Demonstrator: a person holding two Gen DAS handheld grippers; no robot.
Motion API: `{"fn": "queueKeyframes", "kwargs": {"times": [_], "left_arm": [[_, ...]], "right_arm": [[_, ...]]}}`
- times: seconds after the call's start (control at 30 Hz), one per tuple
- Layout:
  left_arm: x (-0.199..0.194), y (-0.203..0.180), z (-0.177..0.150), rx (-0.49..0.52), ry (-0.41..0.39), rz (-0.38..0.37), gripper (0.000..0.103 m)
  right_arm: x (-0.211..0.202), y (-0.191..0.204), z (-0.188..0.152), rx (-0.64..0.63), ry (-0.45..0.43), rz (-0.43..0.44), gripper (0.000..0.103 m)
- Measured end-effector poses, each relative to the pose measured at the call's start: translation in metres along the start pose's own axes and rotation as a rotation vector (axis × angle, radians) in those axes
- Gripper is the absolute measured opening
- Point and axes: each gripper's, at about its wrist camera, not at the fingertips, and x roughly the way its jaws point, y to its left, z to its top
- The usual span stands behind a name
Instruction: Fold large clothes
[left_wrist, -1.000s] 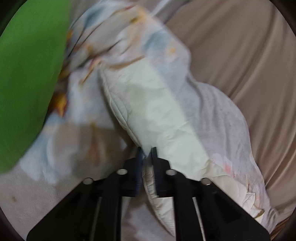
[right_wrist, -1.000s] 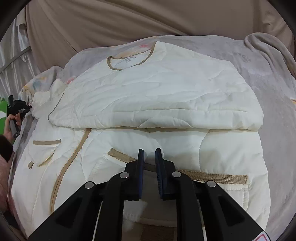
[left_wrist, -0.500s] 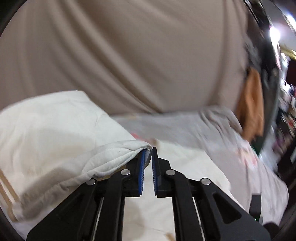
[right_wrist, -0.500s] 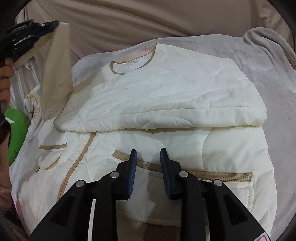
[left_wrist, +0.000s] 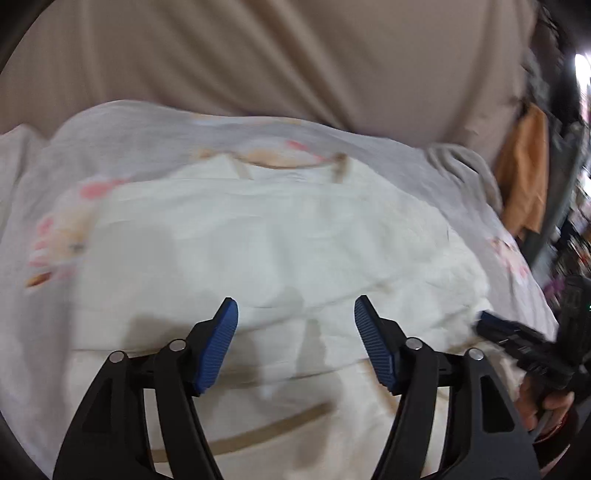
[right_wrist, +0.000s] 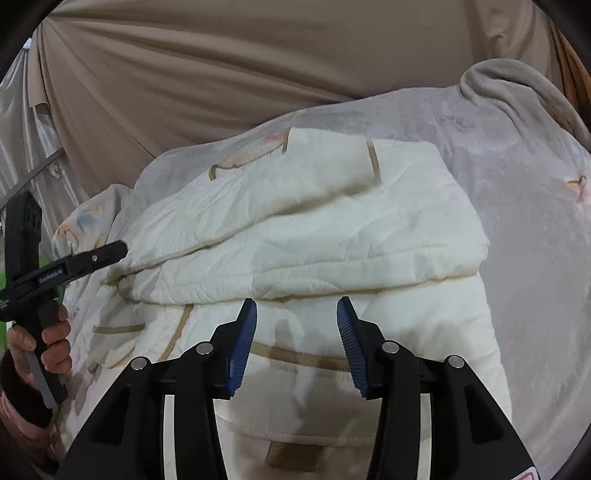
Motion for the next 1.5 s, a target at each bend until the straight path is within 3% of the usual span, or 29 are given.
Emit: {"fn": "queueKeyframes", "kwargs": {"times": [0.13, 0.23, 0.33, 0.4, 0.5, 0.57, 0.6, 0.67, 0.7, 0.77, 0.83, 0.9, 0.97, 1.03, 1.13, 1.2, 1.3, 1.33, 1.5], "left_arm": [[-0.013, 0.069, -0.004, -0.172, 0.039, -0.001, 0.065], [-0.019, 0.089, -0.019, -0.245, 0.072, -0.035, 0.067], [-0.015, 0.077, -0.035, -0.134, 0.095, 0.059, 0.068], [-0.014, 0.075, -0.039, -0.053, 0.079, 0.175, 0.068], [-0.014, 0.081, -0.033, -0.003, 0.038, 0.269, 0.068], [-0.009, 0.086, -0.024, 0.023, 0.046, 0.295, 0.060], [-0.004, 0.088, -0.021, 0.033, 0.063, 0.304, 0.056], [0.000, 0.093, -0.017, 0.043, 0.084, 0.332, 0.038], [-0.002, 0.096, -0.016, 0.049, 0.082, 0.337, 0.035], [-0.010, 0.102, -0.016, 0.035, 0.078, 0.320, 0.029], [-0.013, 0.109, -0.020, 0.017, 0.084, 0.312, 0.028], [-0.011, 0.108, -0.028, 0.021, 0.096, 0.311, 0.028], [-0.006, 0.104, -0.035, 0.037, 0.101, 0.323, 0.028], [-0.006, 0.099, -0.038, 0.034, 0.102, 0.318, 0.028], [-0.025, 0.091, -0.037, 0.014, 0.102, 0.287, 0.028], [-0.051, 0.083, -0.032, 0.006, 0.075, 0.219, 0.028], [-0.084, 0.067, -0.012, 0.035, -0.024, 0.213, 0.029], [-0.087, 0.062, -0.003, 0.039, -0.049, 0.204, 0.030], [-0.044, 0.028, 0.042, 0.039, -0.076, 0.125, 0.033]], "right_arm": [[-0.015, -0.021, 0.037, 0.071, -0.026, 0.038, 0.055], [-0.005, -0.039, 0.069, 0.120, -0.001, 0.014, 0.056], [0.022, -0.052, 0.095, 0.151, 0.051, -0.008, 0.056], [0.045, -0.058, 0.107, 0.175, 0.084, -0.020, 0.056], [0.082, -0.068, 0.113, 0.238, 0.124, -0.035, 0.057], [0.098, -0.065, 0.111, 0.252, 0.152, -0.016, 0.039], [0.103, -0.060, 0.111, 0.243, 0.162, -0.007, 0.012], [0.088, -0.041, 0.114, 0.198, 0.107, 0.040, 0.010], [0.067, -0.027, 0.116, 0.158, 0.044, 0.076, 0.009], [0.022, -0.009, 0.116, 0.114, -0.068, 0.173, 0.009], [-0.017, 0.001, 0.107, 0.063, -0.149, 0.211, 0.009], [-0.022, -0.001, 0.092, 0.011, -0.138, 0.124, 0.009], [0.013, -0.021, 0.071, 0.020, -0.008, 0.002, 0.009], [0.053, -0.050, 0.050, 0.063, 0.130, -0.060, 0.009], [0.048, -0.065, 0.045, 0.139, 0.122, -0.039, 0.012], [0.025, -0.058, 0.054, 0.110, 0.088, -0.089, 0.017], [-0.007, -0.044, 0.067, 0.043, -0.004, -0.206, 0.022], [-0.012, -0.038, 0.074, 0.030, -0.028, -0.210, 0.022], [0.012, 0.026, 0.104, -0.041, -0.045, 0.029, 0.019]]}}
